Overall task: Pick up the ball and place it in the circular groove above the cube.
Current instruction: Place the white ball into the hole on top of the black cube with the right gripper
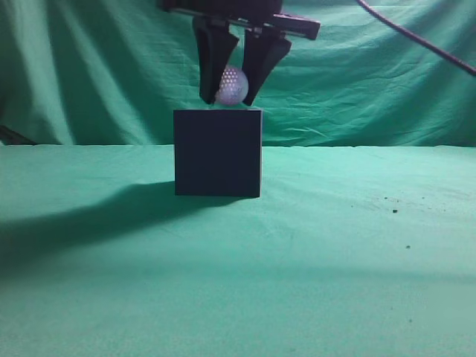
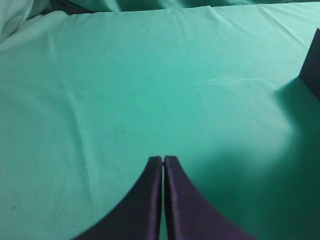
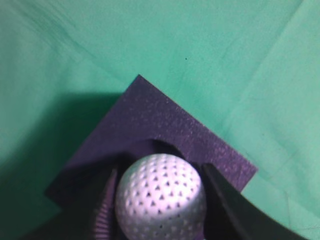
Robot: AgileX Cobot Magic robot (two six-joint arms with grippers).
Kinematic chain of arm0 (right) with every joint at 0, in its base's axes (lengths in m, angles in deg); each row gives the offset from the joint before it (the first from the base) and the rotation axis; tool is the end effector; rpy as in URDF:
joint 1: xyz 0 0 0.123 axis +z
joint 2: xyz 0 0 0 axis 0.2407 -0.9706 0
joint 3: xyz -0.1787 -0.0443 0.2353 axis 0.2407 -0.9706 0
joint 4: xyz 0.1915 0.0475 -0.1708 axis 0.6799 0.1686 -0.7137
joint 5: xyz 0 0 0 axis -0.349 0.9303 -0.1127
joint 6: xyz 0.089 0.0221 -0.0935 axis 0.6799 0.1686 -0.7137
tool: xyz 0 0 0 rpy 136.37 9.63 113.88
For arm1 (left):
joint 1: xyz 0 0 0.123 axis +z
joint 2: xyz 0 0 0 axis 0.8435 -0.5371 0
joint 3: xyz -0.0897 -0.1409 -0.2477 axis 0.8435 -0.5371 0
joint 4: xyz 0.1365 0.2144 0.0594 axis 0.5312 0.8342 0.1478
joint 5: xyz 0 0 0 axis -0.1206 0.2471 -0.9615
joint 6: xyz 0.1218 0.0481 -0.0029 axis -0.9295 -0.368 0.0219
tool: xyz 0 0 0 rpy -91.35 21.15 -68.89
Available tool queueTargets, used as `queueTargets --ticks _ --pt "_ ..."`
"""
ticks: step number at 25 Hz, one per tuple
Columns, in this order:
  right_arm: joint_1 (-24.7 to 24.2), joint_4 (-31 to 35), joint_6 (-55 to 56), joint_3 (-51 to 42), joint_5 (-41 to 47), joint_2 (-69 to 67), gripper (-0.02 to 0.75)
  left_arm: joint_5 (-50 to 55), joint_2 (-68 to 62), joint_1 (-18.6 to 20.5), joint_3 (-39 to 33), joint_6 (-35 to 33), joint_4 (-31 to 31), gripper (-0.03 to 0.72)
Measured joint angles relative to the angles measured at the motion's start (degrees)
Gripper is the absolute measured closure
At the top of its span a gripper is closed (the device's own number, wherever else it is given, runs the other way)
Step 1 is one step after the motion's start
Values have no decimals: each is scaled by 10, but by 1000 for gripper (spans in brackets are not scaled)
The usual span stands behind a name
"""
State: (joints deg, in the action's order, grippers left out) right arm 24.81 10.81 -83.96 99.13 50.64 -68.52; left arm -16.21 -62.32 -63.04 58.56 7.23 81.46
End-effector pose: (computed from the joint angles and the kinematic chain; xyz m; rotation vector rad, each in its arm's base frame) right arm 0.3590 0.2916 0.2147 -0.8587 2.6018 0.2358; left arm 0.0863 -0.0043 0.1621 0.1112 1.8480 -0.0055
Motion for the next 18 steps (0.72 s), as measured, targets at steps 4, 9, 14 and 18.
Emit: queueTargets --ticks 4,9,14,18 --pt "0 1 -6 5 -2 -7 421 0 0 0 0 0 0 688" --pt "0 1 -13 5 -5 -8 195 0 0 0 0 0 0 688" --pt "0 1 -16 5 -5 -4 150 0 0 0 0 0 0 688" --pt "0 1 -13 5 9 34 298 0 0 0 0 0 0 688"
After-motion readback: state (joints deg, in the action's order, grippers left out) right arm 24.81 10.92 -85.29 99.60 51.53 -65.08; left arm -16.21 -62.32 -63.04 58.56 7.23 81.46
